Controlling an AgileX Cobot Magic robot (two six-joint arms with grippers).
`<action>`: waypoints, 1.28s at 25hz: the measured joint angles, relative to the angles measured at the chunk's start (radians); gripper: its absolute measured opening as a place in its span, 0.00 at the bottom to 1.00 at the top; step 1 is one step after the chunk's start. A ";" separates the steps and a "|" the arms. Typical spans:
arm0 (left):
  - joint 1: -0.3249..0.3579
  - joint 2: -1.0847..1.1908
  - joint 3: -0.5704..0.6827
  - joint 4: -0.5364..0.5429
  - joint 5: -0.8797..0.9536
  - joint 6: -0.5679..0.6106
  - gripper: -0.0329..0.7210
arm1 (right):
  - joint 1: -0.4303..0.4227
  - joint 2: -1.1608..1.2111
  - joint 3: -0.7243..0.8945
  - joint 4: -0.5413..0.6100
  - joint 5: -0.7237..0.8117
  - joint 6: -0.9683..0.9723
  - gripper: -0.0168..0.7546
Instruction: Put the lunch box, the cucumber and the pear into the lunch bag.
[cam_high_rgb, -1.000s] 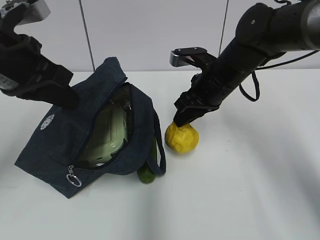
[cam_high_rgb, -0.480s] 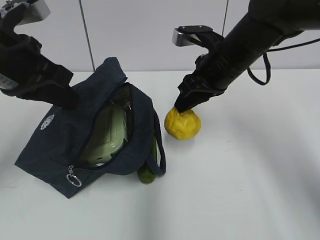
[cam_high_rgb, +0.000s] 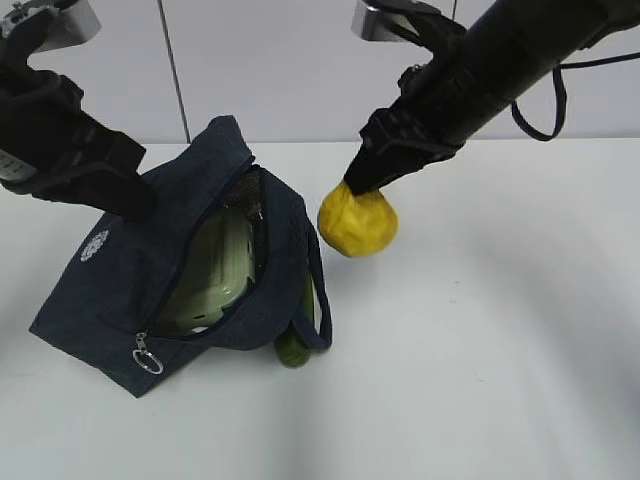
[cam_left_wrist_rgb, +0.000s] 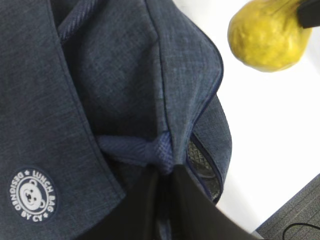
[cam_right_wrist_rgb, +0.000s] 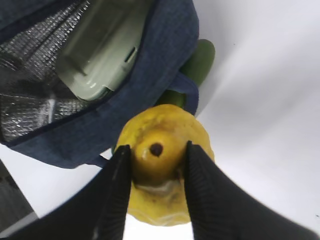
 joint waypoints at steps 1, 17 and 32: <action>0.000 0.000 0.000 0.000 0.000 0.000 0.05 | 0.000 -0.001 0.000 0.021 0.002 0.000 0.37; 0.000 0.000 0.000 -0.009 0.000 0.000 0.05 | 0.033 0.060 -0.001 0.409 -0.051 -0.186 0.37; 0.000 -0.001 0.000 -0.078 -0.019 0.000 0.05 | 0.106 0.173 -0.001 0.700 -0.172 -0.377 0.37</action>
